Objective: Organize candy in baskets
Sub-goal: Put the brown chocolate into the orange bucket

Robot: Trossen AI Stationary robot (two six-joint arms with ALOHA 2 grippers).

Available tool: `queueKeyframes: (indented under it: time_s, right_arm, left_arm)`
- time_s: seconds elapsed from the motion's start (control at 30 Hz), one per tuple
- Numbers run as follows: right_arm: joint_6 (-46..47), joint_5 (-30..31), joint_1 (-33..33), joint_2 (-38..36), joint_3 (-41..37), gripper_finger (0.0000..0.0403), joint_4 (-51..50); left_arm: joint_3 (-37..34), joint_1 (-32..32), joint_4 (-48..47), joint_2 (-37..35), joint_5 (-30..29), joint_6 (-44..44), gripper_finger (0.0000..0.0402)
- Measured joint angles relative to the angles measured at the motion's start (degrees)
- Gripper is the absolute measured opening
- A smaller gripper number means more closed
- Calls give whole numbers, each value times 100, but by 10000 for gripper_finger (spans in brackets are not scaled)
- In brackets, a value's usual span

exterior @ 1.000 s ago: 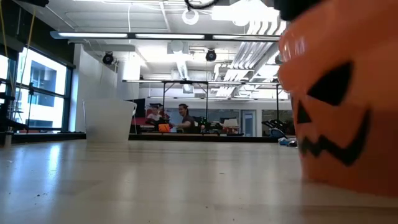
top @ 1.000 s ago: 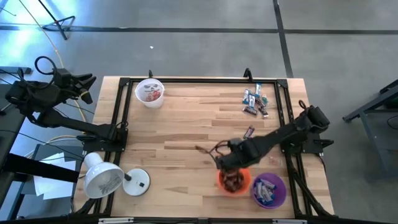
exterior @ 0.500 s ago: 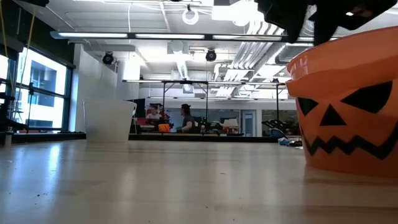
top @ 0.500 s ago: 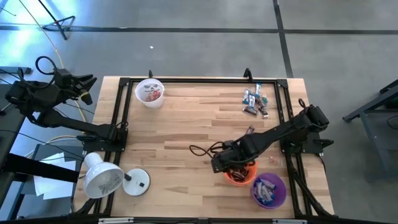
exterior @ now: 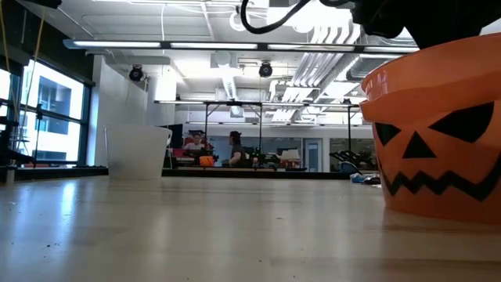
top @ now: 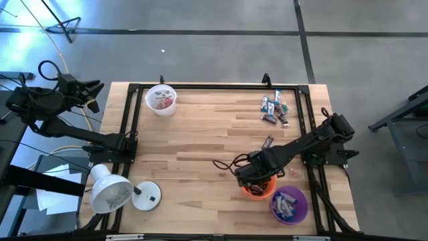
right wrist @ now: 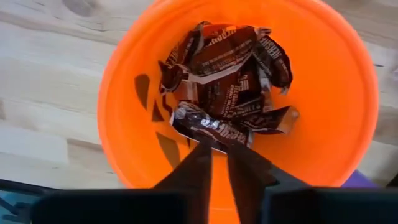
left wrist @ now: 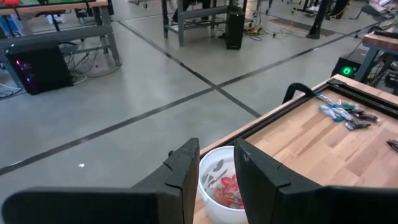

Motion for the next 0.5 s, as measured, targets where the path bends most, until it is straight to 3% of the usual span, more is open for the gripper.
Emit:
queueKeyframes:
  time_s: [0.13,0.5]
  right_arm:
    - [91,-2,11,0,0,6,114]
    - [675,-101,206,114,-65,3,734]
  left_arm:
    - [0,0,0,0,2,2,88]
    - [0,0,-4,2,33,9,88]
